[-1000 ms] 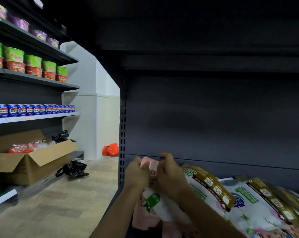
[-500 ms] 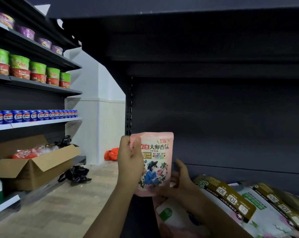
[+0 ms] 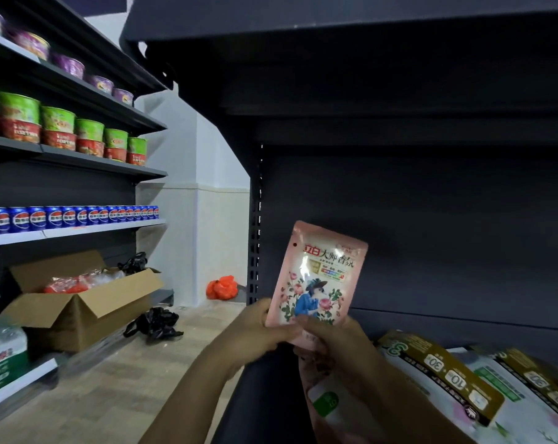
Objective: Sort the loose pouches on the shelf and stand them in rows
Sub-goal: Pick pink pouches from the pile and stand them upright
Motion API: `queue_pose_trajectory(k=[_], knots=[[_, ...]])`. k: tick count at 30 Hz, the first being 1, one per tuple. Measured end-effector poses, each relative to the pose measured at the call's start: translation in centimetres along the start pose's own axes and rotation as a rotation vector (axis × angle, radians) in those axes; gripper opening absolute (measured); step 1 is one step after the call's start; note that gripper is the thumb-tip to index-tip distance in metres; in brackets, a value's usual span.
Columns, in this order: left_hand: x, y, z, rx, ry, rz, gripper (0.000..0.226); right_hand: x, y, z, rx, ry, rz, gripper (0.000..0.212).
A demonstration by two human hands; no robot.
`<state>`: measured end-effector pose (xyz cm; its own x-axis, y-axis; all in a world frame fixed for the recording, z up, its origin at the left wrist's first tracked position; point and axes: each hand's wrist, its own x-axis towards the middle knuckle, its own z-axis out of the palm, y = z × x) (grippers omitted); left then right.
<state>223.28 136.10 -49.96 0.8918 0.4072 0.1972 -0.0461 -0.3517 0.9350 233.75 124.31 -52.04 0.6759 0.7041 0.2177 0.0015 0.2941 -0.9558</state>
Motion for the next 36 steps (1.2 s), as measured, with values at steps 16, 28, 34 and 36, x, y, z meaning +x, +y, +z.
queue_pose_trajectory(k=[16,28,34,36], knots=[[-0.3,-5.6,-0.6,-0.08,0.246,0.073,0.028,0.5,2.8,0.7,-0.527,-0.223,0.143,0.034],[1.7,-7.3,0.4,0.326,0.122,-0.055,0.06,0.4,0.8,-1.4,-1.293,-0.21,0.037,0.034],[2.3,-6.2,0.8,0.597,0.214,-0.114,0.04,1.1,1.5,-1.6,-1.402,-0.078,0.0,0.034],[2.7,-6.7,0.8,0.597,0.236,-0.135,0.037,1.2,1.7,-1.9,-1.427,-0.025,-0.009,0.031]])
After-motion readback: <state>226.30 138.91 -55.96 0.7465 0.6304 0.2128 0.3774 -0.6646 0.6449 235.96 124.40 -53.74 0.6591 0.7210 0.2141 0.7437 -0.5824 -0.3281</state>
